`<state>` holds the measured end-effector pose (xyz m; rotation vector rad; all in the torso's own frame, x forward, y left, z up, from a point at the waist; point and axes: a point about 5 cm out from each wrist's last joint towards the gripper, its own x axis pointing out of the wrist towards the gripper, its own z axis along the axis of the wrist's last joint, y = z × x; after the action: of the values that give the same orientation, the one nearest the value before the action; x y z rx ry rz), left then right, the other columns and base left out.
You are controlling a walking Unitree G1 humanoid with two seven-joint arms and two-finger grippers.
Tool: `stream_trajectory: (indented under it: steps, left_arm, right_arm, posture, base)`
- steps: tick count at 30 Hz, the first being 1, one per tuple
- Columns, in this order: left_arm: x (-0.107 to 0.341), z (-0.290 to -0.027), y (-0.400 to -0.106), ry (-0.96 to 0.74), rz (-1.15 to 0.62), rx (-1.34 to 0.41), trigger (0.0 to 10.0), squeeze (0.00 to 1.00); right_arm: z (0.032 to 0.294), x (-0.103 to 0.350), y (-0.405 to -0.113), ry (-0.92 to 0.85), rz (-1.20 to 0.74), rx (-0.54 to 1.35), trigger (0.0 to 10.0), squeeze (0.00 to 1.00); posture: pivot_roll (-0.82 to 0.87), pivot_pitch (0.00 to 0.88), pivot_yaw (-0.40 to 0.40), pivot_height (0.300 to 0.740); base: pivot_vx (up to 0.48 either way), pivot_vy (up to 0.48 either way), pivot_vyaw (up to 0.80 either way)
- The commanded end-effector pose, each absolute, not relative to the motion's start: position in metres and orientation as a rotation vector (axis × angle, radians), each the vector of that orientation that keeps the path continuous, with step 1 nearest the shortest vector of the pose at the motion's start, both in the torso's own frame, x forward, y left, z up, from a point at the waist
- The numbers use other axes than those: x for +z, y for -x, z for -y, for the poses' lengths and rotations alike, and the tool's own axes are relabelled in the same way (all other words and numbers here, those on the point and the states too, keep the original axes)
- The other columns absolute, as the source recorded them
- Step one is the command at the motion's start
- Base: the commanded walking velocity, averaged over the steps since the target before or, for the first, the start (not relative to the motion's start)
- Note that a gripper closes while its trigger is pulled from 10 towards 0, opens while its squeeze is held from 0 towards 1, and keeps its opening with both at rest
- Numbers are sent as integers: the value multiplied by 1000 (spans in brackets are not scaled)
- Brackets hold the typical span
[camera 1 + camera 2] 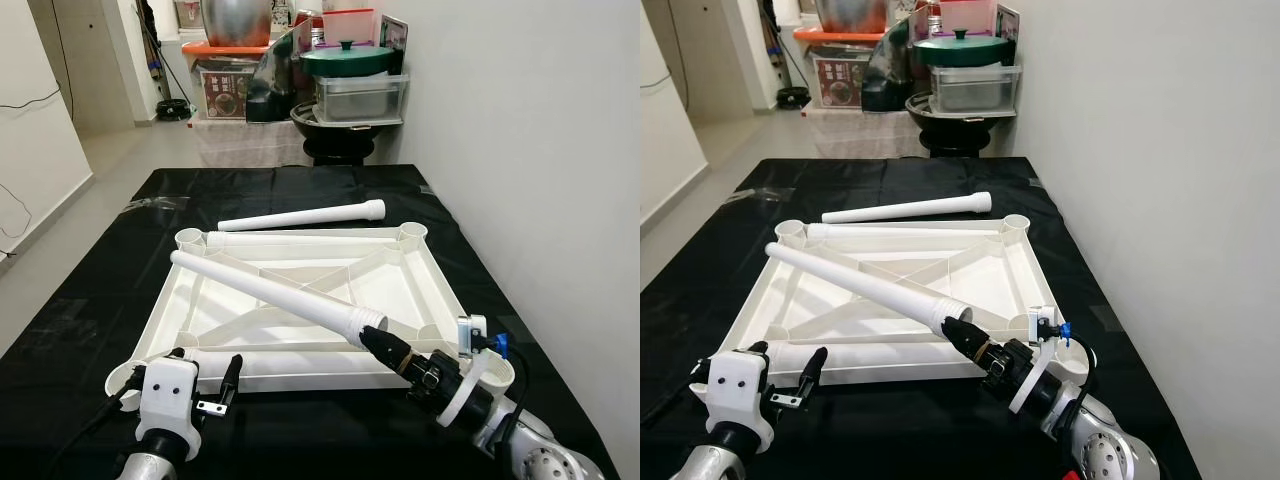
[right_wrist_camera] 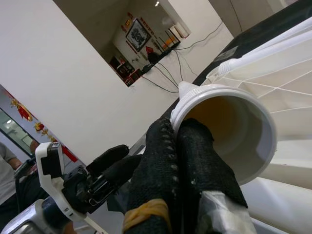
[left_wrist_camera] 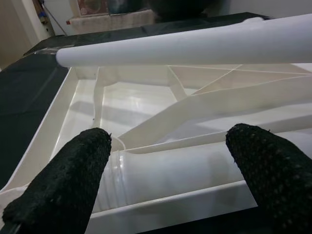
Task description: Building children table
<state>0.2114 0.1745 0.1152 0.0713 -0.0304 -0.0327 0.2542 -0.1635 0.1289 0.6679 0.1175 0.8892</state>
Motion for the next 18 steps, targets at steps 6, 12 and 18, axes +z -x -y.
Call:
stream_trajectory:
  steps: [6, 12, 18]
  left_arm:
    - [112, -181, -216, -46, 6, -11, 10000, 0]
    - [115, -185, -222, 36, 13, 14, 10000, 0]
    - [118, -185, -225, 59, 21, 14, 10000, 0]
  right_arm:
    - [165, 140, -255, -705, -61, 910, 0, 0]
    - [166, 147, -256, -751, -29, 914, 0, 0]
    - [163, 148, -255, -749, -32, 934, 0, 0]
  posture:
    - [61, 0, -12, 740]
    - [57, 0, -9, 740]
    - [57, 0, -8, 740]
  base:
    - [0, 0, 0]
    - [0, 0, 0]
    - [0, 0, 0]
